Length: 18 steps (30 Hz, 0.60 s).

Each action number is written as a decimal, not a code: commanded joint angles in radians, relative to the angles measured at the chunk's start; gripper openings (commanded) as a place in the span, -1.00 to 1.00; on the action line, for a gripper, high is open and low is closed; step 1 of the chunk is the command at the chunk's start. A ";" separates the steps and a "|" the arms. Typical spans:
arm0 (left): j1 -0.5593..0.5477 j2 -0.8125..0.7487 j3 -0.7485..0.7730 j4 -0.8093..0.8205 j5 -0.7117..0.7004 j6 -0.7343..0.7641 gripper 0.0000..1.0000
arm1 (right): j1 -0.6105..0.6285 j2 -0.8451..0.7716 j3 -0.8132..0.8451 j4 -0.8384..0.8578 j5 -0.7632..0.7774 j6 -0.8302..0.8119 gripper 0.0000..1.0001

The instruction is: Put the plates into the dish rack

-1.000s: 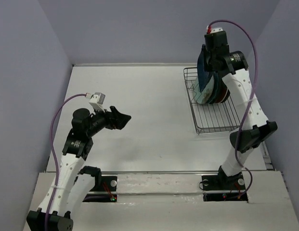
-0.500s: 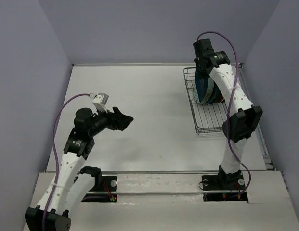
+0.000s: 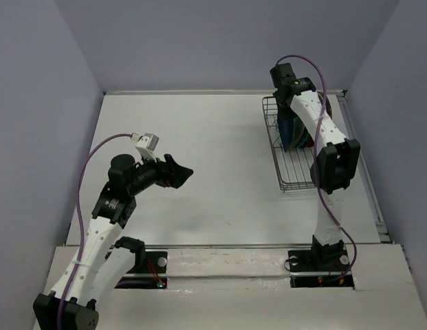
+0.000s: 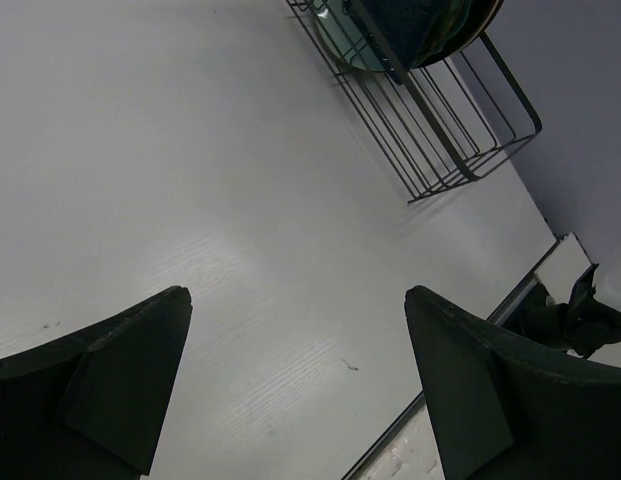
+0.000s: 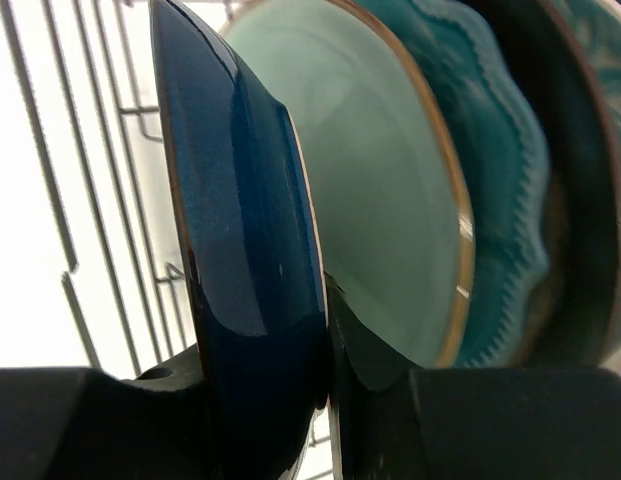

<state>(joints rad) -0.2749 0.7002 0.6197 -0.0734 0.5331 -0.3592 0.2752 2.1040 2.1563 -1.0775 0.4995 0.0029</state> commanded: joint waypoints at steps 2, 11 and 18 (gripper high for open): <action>-0.009 -0.004 0.003 0.018 0.016 0.011 0.98 | -0.001 -0.001 0.031 0.111 0.016 -0.020 -0.86; -0.009 -0.002 0.005 0.018 0.010 0.012 0.98 | -0.001 0.030 -0.021 0.180 0.014 -0.023 -0.83; -0.009 -0.004 0.005 0.017 -0.008 0.009 0.98 | -0.001 -0.042 -0.053 0.214 0.022 0.028 0.11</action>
<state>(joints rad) -0.2802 0.7002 0.6197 -0.0738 0.5262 -0.3592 0.2806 2.1532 2.0975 -0.9604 0.4755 0.0006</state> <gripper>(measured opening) 0.990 0.377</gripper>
